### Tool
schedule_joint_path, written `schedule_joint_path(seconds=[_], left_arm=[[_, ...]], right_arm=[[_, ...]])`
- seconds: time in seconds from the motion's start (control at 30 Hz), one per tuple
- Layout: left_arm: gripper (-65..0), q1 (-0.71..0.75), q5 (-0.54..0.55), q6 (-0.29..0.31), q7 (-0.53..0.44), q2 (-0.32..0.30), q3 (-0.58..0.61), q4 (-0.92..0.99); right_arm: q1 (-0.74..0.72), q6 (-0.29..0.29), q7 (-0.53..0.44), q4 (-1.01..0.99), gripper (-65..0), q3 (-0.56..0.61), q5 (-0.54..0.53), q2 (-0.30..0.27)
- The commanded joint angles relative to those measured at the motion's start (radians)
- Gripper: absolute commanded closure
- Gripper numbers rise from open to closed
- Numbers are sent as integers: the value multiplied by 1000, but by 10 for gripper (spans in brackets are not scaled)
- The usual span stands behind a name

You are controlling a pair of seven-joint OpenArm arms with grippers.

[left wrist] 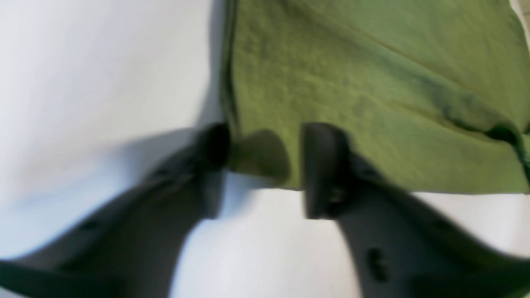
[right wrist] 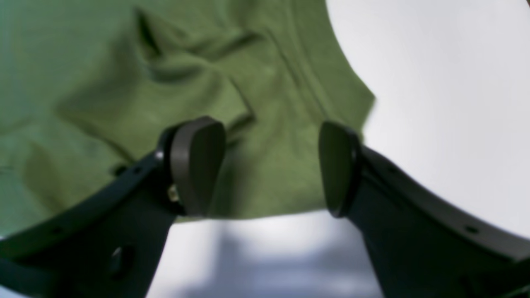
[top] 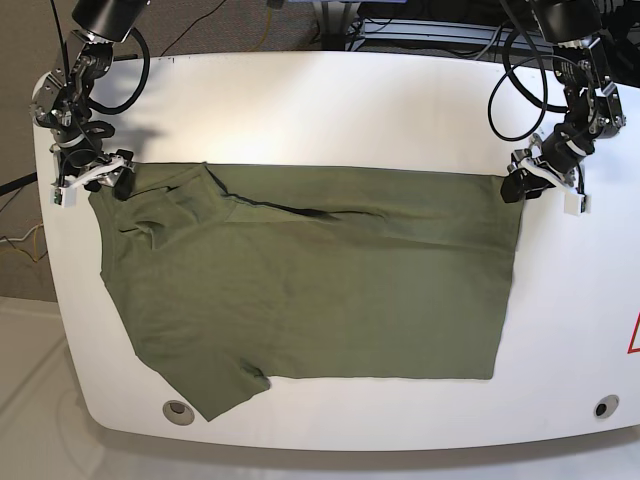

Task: Fold the T-shirt properly
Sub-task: 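Open both grippers and re-close them on the shirt's shoulder edge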

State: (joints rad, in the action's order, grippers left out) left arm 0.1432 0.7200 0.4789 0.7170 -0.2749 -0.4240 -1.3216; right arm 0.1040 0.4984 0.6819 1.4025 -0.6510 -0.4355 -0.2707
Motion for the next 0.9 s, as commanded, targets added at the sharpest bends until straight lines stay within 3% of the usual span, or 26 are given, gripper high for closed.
schedule_joint_path(seconds=[0.0,0.07,0.2,0.67,0.8,0.87], left_arm=[[-118,-18,-19,-10,21,-15,1,7],[-53,-23,-22,-14,21,-18,2,12],[-12,-33,-21,-17,11,-18,3,19],[-26,-21,-15,-6,2,-12,3,2],[-7,-20,-14,8,-4,-12,3,4],[0,-23,-14,21,-6,-12,5,11]], right_arm=[[-10,5,-34,1,-366,-15,4,-15],[-10,5,-39,-10,-365,-23,7,-14],[-13,8,-54,-36,-366,-18,4,-17],[-16,17,-80,-85,-350,-14,-20,-37],[-16,35,-85,-90,-304,-13,-24,-37],[-12,45,-80,-84,-210,-14,-13,-31]])
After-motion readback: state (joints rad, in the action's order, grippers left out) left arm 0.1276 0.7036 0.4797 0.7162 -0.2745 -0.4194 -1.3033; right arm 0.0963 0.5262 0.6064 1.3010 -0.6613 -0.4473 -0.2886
